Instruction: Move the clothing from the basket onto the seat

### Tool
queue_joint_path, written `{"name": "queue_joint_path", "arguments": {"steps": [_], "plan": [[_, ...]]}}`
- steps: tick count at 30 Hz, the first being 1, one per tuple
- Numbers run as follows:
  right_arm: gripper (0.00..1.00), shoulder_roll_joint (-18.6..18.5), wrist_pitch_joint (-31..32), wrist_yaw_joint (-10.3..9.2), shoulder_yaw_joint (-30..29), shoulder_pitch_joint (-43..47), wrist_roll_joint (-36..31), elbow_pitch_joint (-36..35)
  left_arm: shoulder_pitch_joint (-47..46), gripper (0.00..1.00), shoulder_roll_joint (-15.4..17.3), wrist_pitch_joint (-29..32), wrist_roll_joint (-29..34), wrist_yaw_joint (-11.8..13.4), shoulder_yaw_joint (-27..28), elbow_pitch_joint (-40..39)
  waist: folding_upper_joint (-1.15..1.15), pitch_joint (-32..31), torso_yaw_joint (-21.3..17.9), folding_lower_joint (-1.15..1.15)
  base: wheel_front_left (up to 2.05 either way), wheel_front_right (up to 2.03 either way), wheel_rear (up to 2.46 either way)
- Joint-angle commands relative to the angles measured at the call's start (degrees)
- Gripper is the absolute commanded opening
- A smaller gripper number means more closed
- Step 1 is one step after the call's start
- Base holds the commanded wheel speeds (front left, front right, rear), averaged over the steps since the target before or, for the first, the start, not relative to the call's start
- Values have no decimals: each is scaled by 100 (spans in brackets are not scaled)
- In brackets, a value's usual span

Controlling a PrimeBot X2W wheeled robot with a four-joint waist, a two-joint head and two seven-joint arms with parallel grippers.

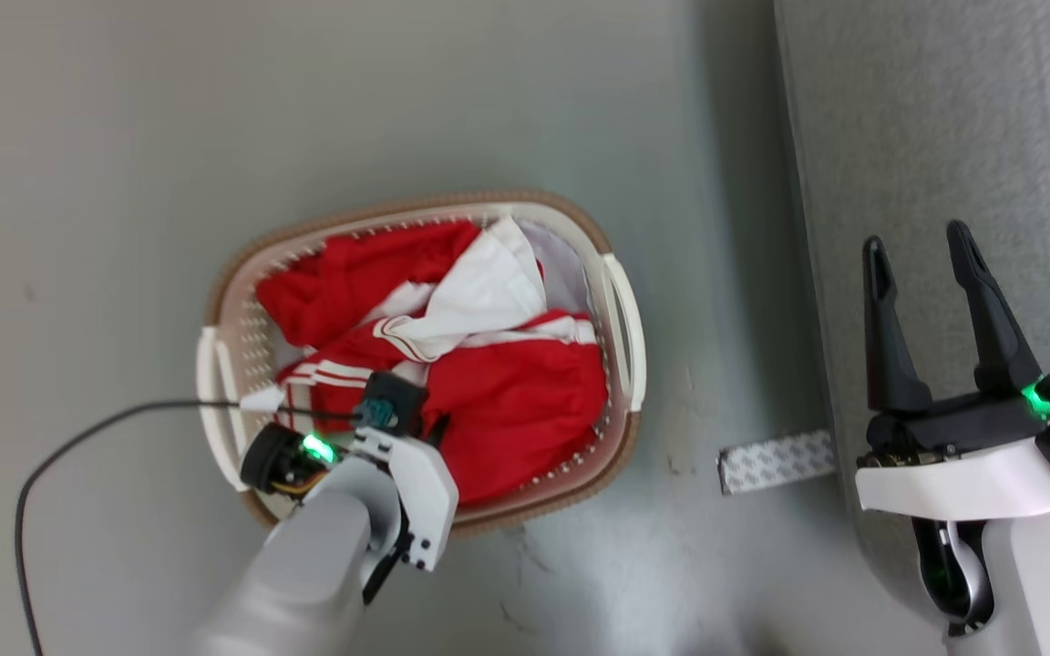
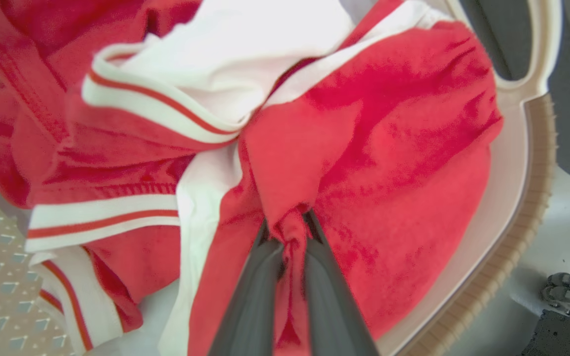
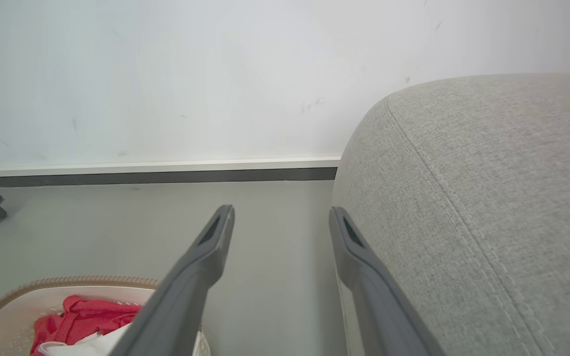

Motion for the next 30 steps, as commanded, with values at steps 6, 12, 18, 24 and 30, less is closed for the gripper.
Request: {"name": "queue_joint_path", "arguments": {"steps": [6,12,18,24,30], "plan": [[100,-20,-19,-12,-188,439,-30,195,550,0,1,-446,-446,-21,-35,-342,0,-1368,423,0,0,0,0],[100,-45,-19,-12,-320,1026,-57,356,1133,0,1,-589,-936,146,-187,-975,0,-2609,745,0,0,0,0],[100,-52,-19,-12,-388,1635,-78,465,1566,0,1,-641,-1247,344,-261,-1552,0,-3625,974,0,0,0,0],[100,-47,-19,-12,-327,2090,-119,529,1800,0,139,-652,-1317,581,-120,-2192,0,-4322,1025,0,0,0,0],[100,-129,-19,-12,-227,2347,-132,480,1907,0,415,-450,-1364,857,-12,-3231,0,-4567,1006,0,0,0,0]]}}
